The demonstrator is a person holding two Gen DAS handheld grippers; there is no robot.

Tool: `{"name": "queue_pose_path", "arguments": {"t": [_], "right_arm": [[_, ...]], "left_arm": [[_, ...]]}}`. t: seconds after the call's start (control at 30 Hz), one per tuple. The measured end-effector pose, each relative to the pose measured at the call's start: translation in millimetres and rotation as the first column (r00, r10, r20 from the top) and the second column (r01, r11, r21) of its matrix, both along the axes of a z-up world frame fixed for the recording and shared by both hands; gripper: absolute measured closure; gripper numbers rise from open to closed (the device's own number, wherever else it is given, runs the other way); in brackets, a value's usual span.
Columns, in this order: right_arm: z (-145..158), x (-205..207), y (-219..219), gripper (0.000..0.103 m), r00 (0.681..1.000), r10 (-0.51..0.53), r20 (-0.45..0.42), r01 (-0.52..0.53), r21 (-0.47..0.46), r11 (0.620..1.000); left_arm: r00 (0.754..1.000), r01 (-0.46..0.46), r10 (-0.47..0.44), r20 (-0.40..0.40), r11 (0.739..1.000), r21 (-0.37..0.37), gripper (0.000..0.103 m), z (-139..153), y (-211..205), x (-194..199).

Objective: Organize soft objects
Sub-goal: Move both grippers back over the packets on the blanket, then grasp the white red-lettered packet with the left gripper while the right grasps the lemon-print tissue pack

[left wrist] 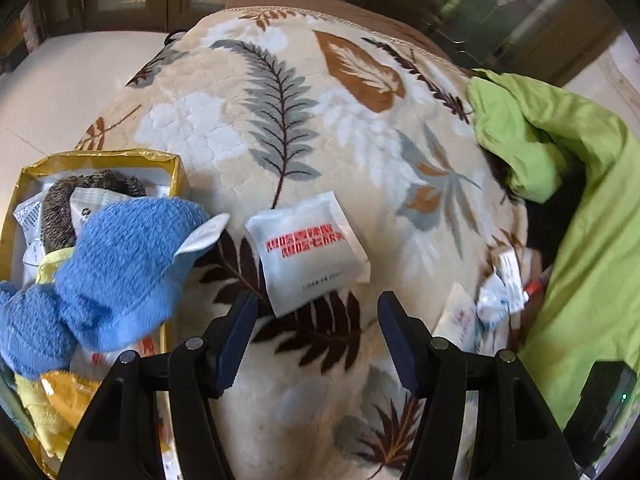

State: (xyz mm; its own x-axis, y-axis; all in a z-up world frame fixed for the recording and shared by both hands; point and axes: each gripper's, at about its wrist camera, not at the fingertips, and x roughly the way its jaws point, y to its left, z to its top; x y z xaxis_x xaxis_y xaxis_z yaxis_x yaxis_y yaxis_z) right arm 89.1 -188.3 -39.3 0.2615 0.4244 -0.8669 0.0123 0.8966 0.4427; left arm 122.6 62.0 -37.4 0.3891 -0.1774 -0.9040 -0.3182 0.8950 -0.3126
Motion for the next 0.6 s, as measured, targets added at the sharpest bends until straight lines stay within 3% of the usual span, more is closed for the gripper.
{"name": "queue_pose_path", "arguments": {"t": [0.07,0.17,0.33,0.43,0.6], "right_arm": [[-1,-2,-9,0.047,0.999,-0.046,-0.007,0.046,0.027,0.999],[12,1,-15,0.047,0.996,-0.056,0.075,0.065,-0.116,0.991],[32,29,-17,0.047,0.990,-0.036,0.137,0.058,-0.159,0.986],[35,56,-16,0.047,0.990,-0.010,0.142,0.037,-0.191,0.981],[19,104,-26,0.047,0.996,0.005,0.094,0.010,-0.162,0.987]], "left_arm": [[1.000,-0.002,0.002,-0.007,1.000,0.016,0.040,-3,-1,5],[1.000,-0.003,0.003,-0.014,1.000,0.006,0.040,-6,-3,9],[0.999,0.046,-0.046,-0.017,0.999,-0.028,0.040,-4,-19,18],[0.999,0.048,-0.048,-0.004,0.999,-0.006,0.040,1,-19,20],[0.999,-0.007,0.006,-0.053,1.000,-0.018,0.040,-8,-4,27]]}}
